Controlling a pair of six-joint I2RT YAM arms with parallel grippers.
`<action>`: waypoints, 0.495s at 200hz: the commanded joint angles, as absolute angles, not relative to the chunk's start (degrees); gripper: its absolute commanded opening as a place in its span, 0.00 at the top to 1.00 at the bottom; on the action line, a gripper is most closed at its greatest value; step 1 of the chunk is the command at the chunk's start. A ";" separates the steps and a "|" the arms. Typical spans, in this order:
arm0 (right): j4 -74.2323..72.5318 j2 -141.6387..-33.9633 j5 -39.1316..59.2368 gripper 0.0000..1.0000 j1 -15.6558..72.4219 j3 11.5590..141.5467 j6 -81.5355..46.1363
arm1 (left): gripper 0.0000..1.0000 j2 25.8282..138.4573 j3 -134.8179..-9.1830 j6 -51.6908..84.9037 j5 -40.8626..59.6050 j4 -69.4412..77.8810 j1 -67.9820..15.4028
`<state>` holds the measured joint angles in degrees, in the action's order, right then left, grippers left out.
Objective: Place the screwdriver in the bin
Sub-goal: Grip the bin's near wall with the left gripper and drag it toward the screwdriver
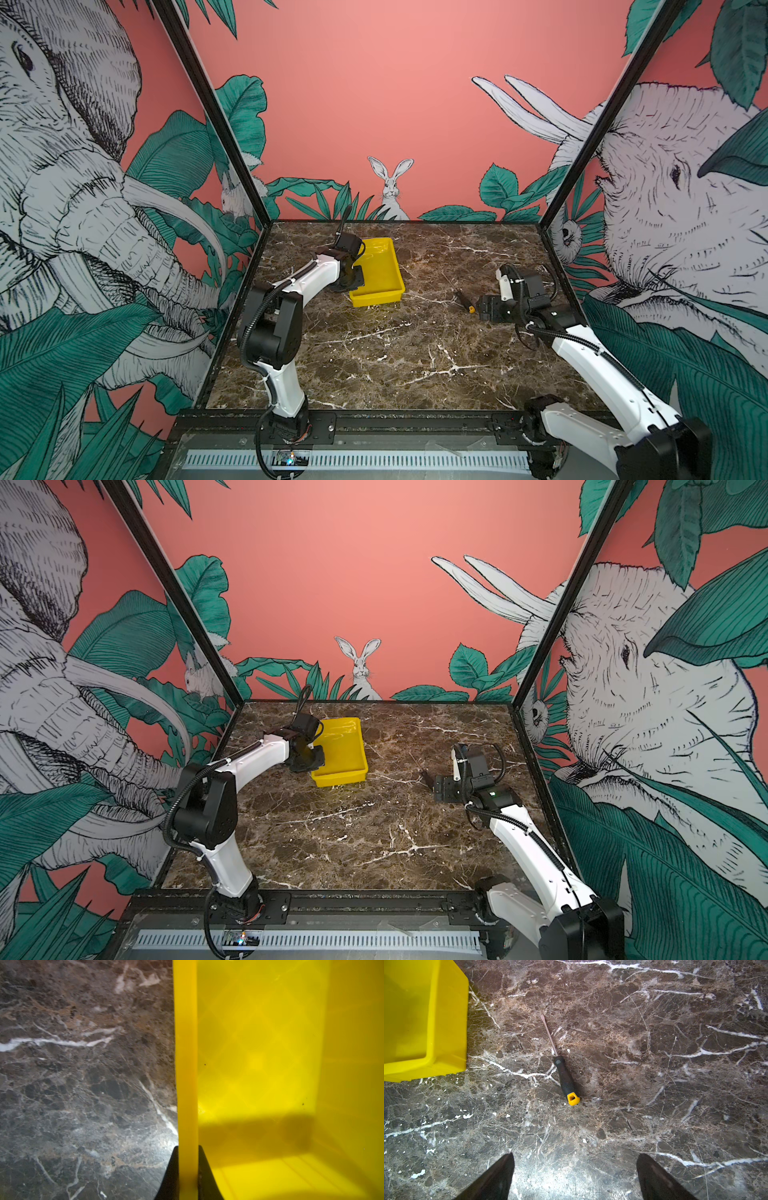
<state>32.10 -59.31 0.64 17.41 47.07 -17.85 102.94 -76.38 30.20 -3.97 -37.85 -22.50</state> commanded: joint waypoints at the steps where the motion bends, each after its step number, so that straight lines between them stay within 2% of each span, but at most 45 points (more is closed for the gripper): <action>1: 33.26 -58.36 0.00 0.08 17.32 47.97 -18.50 | 1.00 97.51 -75.46 30.38 -4.80 -40.16 -25.69; 62: 33.54 -58.71 0.00 0.08 17.31 47.42 -19.25 | 1.00 90.26 -65.05 37.95 -3.78 -36.99 -33.23; 99: 32.79 -59.50 0.44 0.08 17.31 46.94 -19.25 | 1.00 90.83 -62.69 39.37 -3.33 -36.21 -34.76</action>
<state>32.95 -59.20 0.67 17.41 47.09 -18.55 91.92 -63.33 36.27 -3.42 -38.15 -34.11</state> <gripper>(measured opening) 0.919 0.116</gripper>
